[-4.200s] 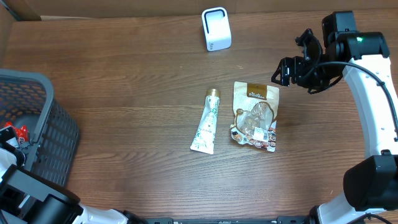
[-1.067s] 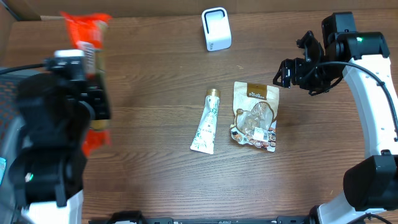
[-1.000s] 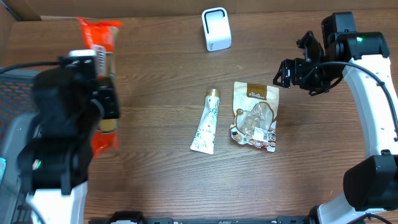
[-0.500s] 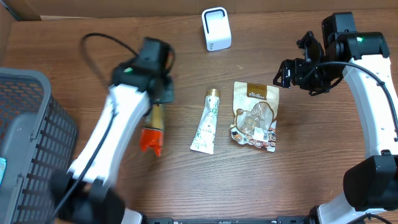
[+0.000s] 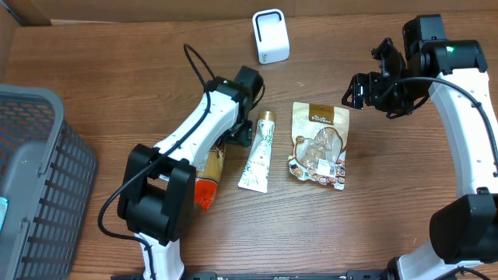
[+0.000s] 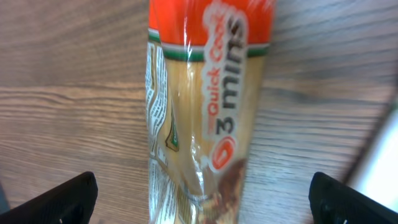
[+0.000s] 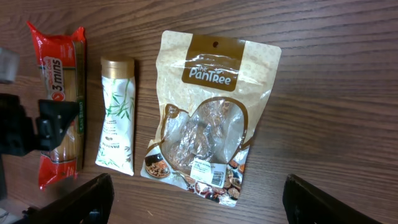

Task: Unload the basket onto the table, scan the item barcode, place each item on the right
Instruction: 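Lift the red pasta pack out and lay it left of the tube, then move the left gripper back into the basket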

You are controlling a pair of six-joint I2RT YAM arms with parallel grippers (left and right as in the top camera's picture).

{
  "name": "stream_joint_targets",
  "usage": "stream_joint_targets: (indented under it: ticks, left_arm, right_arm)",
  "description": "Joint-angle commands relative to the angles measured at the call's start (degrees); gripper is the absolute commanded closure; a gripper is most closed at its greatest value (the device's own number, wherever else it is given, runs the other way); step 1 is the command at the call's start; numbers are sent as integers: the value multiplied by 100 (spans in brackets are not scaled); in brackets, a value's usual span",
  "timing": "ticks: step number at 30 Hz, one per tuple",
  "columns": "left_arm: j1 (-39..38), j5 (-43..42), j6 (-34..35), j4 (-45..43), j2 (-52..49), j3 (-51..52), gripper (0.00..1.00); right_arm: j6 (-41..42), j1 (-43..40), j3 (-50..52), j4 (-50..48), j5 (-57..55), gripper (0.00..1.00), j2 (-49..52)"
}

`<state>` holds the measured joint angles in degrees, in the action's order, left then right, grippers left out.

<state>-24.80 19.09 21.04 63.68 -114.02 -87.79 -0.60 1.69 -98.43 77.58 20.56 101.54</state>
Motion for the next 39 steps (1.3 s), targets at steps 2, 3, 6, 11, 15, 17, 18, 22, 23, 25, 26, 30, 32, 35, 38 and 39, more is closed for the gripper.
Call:
stream_joint_targets:
  ticks: [2, 3, 6, 11, 15, 17, 18, 22, 23, 25, 26, 30, 32, 35, 38, 39]
  left_arm:
    - [9, -155, -299, 457, 256, -1276, 0]
    - [50, -238, -393, 660, 304, -1679, 1]
    - [203, -267, -549, 1145, 450, -2699, 0]
    - [752, -175, -651, 2177, 761, -4439, 1]
    - [1569, -181, -691, 3034, 1139, -5248, 1]
    - [2114, -216, -686, 3292, 1370, -5329, 0]
    - [2457, -304, -695, 3314, 1495, -5313, 0]
    - [3834, -1309, -929, 3311, 1860, -5195, 0]
    - [4247, -1580, -973, 3311, 1950, -5128, 0]
    - [4863, -1770, -1029, 3311, 2081, -4983, 0]
    - [5163, -1766, -1047, 3311, 2142, -4887, 0]
    - [6170, -1832, -1270, 3296, 2347, -4406, 0]
    - [6747, -2671, -1370, 3102, 2422, -4059, 0]
    - [7571, -3593, -1488, 2669, 2448, -3458, 0]
    - [8048, -3552, -1346, 2275, 2446, -2752, 0]
    - [8183, -3620, -1139, 2140, 2446, -2492, 0]
  right_arm:
    - [11, 22, 24, -35, -20, 12, 28]
    - [11, 22, 24, -35, -17, 12, 28]
    - [11, 22, 24, -31, -20, 12, 28]
    - [11, 22, 24, -33, -20, 12, 28]
    - [11, 22, 24, -35, -20, 12, 28]
    - [11, 22, 24, -35, -17, 12, 28]
    - [11, 22, 24, -35, -17, 12, 28]
    - [11, 22, 24, -33, -17, 12, 28]
    - [11, 22, 24, -31, -17, 12, 28]
    - [11, 22, 24, -33, -17, 12, 28]
    - [11, 22, 24, -35, -17, 12, 28]
    - [11, 22, 24, -59, -17, 12, 28]
    - [11, 22, 24, -76, -17, 12, 28]
    - [11, 22, 24, -90, -17, 12, 28]
    - [11, 22, 24, -92, -17, 12, 28]
    - [11, 22, 24, -96, -17, 12, 28]
